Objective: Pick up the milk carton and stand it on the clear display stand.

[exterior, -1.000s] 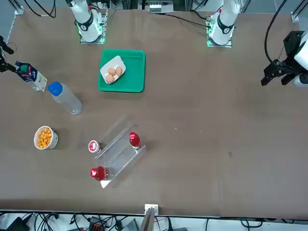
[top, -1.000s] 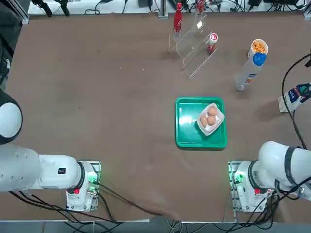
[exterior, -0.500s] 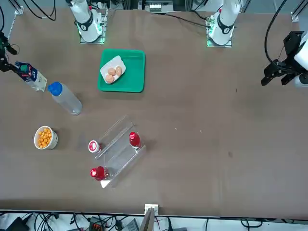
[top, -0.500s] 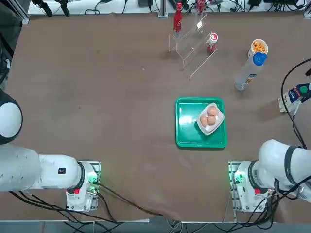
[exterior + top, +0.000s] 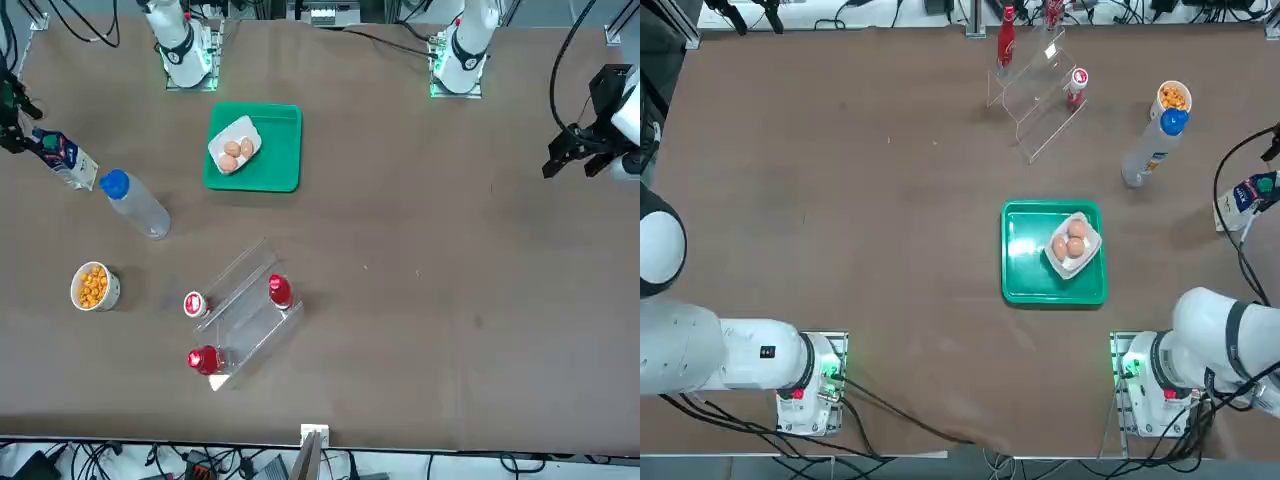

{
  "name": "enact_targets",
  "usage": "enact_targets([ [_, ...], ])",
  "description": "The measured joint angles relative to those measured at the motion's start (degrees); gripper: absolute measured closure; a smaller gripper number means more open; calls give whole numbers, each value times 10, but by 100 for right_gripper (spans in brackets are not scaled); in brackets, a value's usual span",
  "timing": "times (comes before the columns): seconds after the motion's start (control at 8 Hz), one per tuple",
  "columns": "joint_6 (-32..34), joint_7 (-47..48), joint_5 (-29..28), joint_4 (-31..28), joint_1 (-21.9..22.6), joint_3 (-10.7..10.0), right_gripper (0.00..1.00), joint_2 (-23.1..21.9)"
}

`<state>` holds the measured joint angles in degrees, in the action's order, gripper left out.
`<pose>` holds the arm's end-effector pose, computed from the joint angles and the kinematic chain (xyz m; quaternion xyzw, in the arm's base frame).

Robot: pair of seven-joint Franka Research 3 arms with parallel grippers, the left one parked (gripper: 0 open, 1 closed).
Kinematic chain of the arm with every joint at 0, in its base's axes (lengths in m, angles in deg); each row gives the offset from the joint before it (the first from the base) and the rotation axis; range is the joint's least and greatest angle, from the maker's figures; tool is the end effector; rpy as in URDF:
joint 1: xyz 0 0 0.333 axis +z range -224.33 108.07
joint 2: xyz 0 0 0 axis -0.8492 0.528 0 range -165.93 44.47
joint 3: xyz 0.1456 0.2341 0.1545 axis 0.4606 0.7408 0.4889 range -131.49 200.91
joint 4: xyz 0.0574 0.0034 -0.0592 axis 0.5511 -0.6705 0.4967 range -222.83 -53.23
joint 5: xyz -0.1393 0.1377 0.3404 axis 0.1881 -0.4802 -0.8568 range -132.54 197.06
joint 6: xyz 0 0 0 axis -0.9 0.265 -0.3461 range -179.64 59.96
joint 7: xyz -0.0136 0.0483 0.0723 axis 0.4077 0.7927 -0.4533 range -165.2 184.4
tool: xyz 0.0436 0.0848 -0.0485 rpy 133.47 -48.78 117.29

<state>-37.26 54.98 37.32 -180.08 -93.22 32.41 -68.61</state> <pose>0.3793 -0.2948 0.3888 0.7658 -0.6415 -0.0259 0.0356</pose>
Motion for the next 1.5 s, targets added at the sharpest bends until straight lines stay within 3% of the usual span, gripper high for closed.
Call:
enact_targets([
  [1.5, -87, -2, 7, -39, -23, 0, 0, 36],
])
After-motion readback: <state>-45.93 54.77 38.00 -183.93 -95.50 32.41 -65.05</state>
